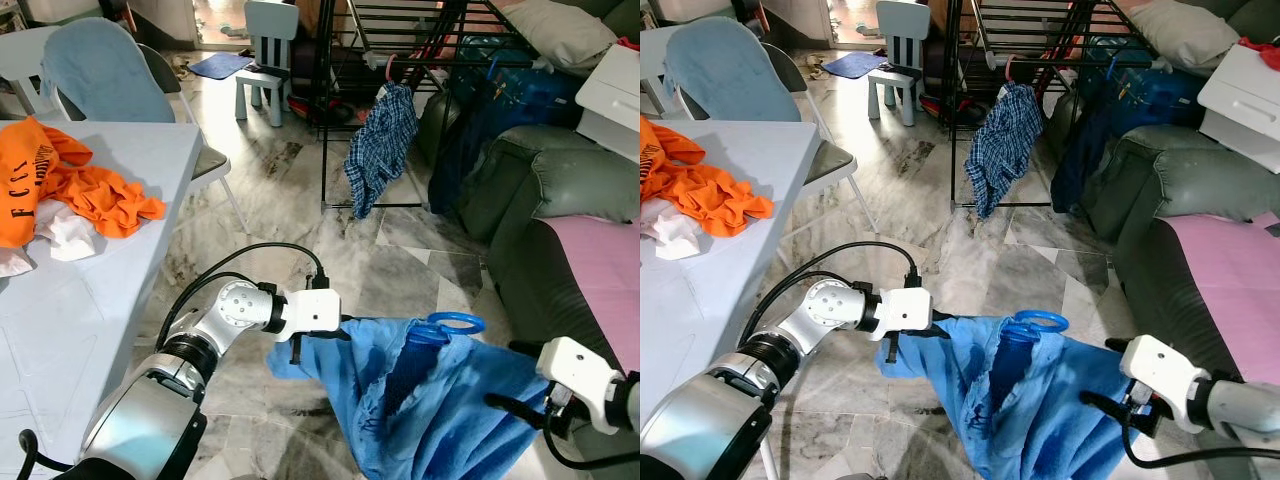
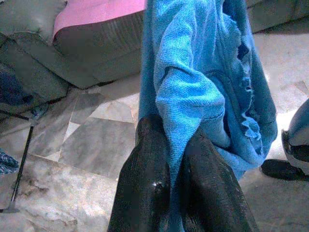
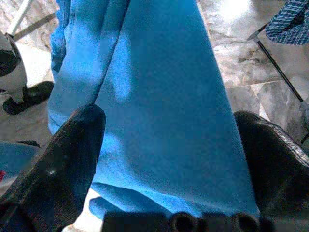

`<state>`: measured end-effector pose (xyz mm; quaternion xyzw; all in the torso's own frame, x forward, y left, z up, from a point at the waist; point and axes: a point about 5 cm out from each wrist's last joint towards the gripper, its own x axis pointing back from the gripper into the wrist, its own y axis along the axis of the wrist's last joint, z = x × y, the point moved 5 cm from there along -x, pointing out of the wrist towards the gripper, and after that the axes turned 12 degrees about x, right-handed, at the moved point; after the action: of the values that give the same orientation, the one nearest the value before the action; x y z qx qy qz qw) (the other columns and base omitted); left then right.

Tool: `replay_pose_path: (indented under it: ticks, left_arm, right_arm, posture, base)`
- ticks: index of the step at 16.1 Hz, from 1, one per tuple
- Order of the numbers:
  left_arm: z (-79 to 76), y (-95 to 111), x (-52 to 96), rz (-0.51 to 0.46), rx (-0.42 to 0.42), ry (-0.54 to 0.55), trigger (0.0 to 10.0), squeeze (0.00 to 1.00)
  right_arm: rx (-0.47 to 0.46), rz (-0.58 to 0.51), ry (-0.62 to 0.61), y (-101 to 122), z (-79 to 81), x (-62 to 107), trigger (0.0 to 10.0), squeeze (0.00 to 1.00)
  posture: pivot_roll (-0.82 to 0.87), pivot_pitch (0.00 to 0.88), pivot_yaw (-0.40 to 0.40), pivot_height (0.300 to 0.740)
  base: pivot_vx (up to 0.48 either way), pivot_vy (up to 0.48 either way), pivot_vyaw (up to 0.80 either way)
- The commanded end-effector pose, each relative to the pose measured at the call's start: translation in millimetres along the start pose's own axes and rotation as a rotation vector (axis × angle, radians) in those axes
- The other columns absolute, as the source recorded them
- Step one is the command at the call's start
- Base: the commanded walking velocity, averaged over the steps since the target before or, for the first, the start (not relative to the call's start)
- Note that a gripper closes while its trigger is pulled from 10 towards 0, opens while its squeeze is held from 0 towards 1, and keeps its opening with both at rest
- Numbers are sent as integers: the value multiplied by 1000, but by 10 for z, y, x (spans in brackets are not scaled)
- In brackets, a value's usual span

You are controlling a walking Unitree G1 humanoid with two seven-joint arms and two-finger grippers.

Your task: Hang hanger

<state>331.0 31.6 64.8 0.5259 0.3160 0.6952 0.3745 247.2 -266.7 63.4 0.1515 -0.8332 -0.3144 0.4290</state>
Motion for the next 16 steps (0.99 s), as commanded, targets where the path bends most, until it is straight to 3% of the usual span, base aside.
replay_pose_path:
  ticks: [1,3,6,9,16]
  left_arm:
    - [89,197,-6,-65,-51,21,0,0]
    - [85,196,-4,-66,-52,19,0,0]
    - [68,188,-8,-65,-52,11,0,0]
    - [54,179,-15,-62,-53,6,0,0]
    - [54,179,-15,-62,-53,6,0,0]
  right_arm:
    - [39,1,-1,-4,-46,-52,0,0]
    - [113,8,-49,30,-148,-97,0,0]
    - [147,-27,-95,112,-257,-135,0,0]
    - [128,-80,-111,210,-309,-129,0,0]
    - [128,-80,-111,210,-309,-129,0,0]
  posture:
    - [11,0,-53,740]
    - [13,0,-54,740]
    - [12,0,-53,740]
    - [10,0,-54,740]
    - [10,0,-54,740]
  base:
    - [0,0,0]
    - [0,0,0]
    - [0,0,0]
    - [0,0,0]
    - [0,0,0]
